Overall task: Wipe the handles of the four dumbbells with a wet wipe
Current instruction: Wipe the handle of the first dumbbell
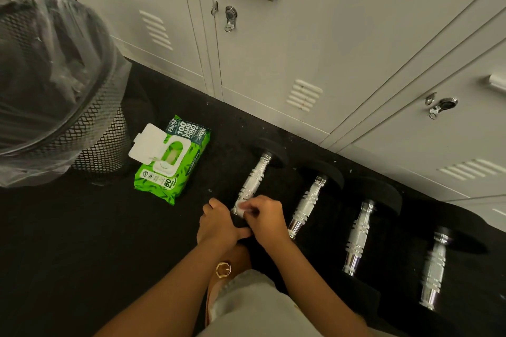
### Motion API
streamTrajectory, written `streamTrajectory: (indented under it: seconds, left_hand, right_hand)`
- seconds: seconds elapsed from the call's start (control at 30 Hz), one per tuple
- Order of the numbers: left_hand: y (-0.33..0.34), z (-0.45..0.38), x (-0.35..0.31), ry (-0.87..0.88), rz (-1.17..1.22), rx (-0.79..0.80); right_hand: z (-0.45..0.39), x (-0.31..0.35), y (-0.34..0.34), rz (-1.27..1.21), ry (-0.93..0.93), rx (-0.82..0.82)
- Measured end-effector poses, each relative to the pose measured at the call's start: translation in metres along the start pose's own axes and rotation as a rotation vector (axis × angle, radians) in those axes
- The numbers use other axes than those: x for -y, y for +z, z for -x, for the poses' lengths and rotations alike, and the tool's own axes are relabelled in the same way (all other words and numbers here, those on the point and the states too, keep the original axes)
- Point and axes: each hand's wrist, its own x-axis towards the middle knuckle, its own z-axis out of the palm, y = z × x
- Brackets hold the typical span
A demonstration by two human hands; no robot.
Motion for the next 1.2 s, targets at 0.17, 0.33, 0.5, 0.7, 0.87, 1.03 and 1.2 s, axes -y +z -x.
streamTrajectory:
  seconds: [0.17, 0.33, 0.5, 0.7, 0.87, 1.03, 1.2]
  left_hand:
    - [-0.001, 0.000, 0.000, 0.010, -0.002, -0.007]
    - [0.000, 0.001, -0.001, 0.014, 0.003, -0.005]
    - [-0.001, 0.002, -0.001, 0.008, 0.005, -0.003]
    - [-0.001, 0.003, -0.002, 0.010, -0.003, -0.013]
    - [-0.002, 0.003, -0.002, 0.011, 0.006, -0.005]
    - [-0.003, 0.002, -0.002, 0.015, 0.002, -0.012]
    - [-0.002, 0.003, -0.001, 0.019, 0.013, -0.002]
  right_hand:
    - [-0.005, 0.002, -0.008, -0.040, 0.090, 0.029]
    - [-0.009, 0.003, -0.011, -0.011, 0.096, 0.126]
    - [-0.002, 0.001, -0.006, -0.035, 0.115, 0.056]
    - [-0.008, -0.001, -0.010, -0.048, 0.200, 0.045]
    - [-0.007, -0.002, -0.007, -0.011, 0.161, 0.099]
    - [-0.020, -0.005, -0.018, -0.017, 0.202, -0.019]
    - [-0.011, -0.004, -0.008, 0.007, 0.175, 0.097]
